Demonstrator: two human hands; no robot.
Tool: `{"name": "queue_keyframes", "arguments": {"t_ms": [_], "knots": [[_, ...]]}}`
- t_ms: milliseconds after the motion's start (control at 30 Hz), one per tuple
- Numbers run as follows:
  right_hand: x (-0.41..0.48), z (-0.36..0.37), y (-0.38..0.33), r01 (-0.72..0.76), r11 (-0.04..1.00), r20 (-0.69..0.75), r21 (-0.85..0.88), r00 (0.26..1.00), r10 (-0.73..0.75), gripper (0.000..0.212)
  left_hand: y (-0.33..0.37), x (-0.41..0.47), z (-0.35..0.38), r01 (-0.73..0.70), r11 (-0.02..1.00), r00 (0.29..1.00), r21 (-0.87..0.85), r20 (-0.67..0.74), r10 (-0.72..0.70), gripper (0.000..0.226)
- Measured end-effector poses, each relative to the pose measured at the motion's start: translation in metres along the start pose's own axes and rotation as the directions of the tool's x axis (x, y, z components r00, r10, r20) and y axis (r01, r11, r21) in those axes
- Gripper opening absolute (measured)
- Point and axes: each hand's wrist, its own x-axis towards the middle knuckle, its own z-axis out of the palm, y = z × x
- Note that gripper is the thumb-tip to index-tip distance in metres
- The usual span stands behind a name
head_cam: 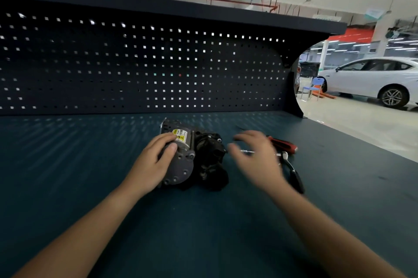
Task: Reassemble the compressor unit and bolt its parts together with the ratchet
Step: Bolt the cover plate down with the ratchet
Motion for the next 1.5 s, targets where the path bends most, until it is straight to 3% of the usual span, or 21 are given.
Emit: {"name": "queue_keyframes", "arguments": {"t_ms": [67,133,267,333,467,600,700,767,867,900,933,967,1033,1133,1200,1267,1400,1500], "knots": [[-0.004,0.027,-0.039,0.075,0.997,0.074,0.024,0.994,-0.076,0.037,0.002,-0.001,0.0,0.019,0.998,1.0,-0.06,-0.007,-0.02,0.031],[-0.001,0.046,-0.061,0.066,0.996,0.118,-0.057,0.991,-0.059,0.044,0.002,-0.005,-0.002,0.048,0.991,0.998,-0.126,-0.027,-0.052,0.026],[0.001,0.051,-0.059,0.15,0.953,0.095,-0.265,0.987,-0.129,0.035,-0.009,-0.013,-0.013,0.172,0.971,0.971,-0.168,-0.14,-0.196,0.031],[-0.005,0.047,-0.05,0.218,0.951,0.063,-0.221,0.976,-0.209,0.029,-0.015,-0.012,-0.019,0.266,0.942,0.926,-0.205,-0.218,-0.309,0.04],[-0.009,0.032,-0.039,0.359,0.91,-0.003,-0.206,0.93,-0.368,0.016,-0.025,-0.014,-0.026,0.354,0.91,0.878,-0.217,-0.258,-0.403,0.019],[-0.003,0.026,-0.029,0.419,0.901,-0.064,-0.11,0.902,-0.427,0.032,-0.027,-0.014,-0.033,0.339,0.924,0.872,-0.179,-0.309,-0.38,0.021],[0.008,0.025,-0.012,0.358,0.927,-0.162,-0.108,0.914,-0.372,0.033,-0.032,-0.011,-0.032,0.336,0.933,0.855,-0.132,-0.372,-0.36,0.036],[0.012,0.025,0.004,0.239,0.969,-0.259,-0.054,0.934,-0.245,0.031,-0.037,-0.008,-0.031,0.341,0.935,0.853,-0.102,-0.384,-0.353,0.036],[0.018,0.022,0.022,-0.152,0.959,-0.327,0.241,0.917,0.227,0.034,-0.048,0.008,-0.034,0.401,0.915,0.861,-0.044,-0.323,-0.393,0.036],[0.018,0.023,0.026,-0.261,0.925,-0.325,0.277,0.88,0.346,0.035,-0.052,0.016,-0.036,0.428,0.902,0.852,-0.05,-0.311,-0.421,0.038],[0.017,0.023,0.026,-0.302,0.921,-0.35,0.245,0.859,0.374,0.034,-0.055,0.025,-0.035,0.455,0.888,0.84,-0.069,-0.299,-0.453,0.039],[0.013,0.023,0.021,-0.261,0.95,-0.388,0.169,0.869,0.308,0.03,-0.056,0.034,-0.034,0.475,0.874,0.827,-0.098,-0.29,-0.482,0.041],[0.002,0.033,0.003,-0.034,0.999,-0.387,0.035,0.921,0.045,0.026,-0.055,0.061,-0.021,0.476,0.862,0.825,-0.174,-0.252,-0.506,0.043],[-0.014,0.055,-0.024,0.198,0.97,-0.184,-0.144,0.957,-0.223,0.036,-0.047,0.099,0.01,0.417,0.881,0.881,-0.224,-0.14,-0.453,0.054],[-0.018,0.063,-0.026,0.276,0.915,-0.033,-0.294,0.954,-0.299,0.036,-0.045,0.115,0.027,0.421,0.888,0.9,-0.184,-0.041,-0.435,0.063],[-0.016,0.062,-0.018,0.332,0.892,-0.007,-0.308,0.937,-0.351,0.036,-0.047,0.126,0.036,0.441,0.89,0.898,-0.113,0.052,-0.438,0.065],[-0.014,0.06,-0.014,0.38,0.875,-0.018,-0.299,0.915,-0.403,0.038,-0.049,0.13,0.037,0.453,0.882,0.891,-0.126,0.089,-0.445,0.029],[-0.019,0.058,-0.014,0.435,0.858,0.032,-0.273,0.895,-0.444,0.047,-0.048,0.111,0.023,0.446,0.887,0.895,-0.119,0.055,-0.442,0.018]]}}
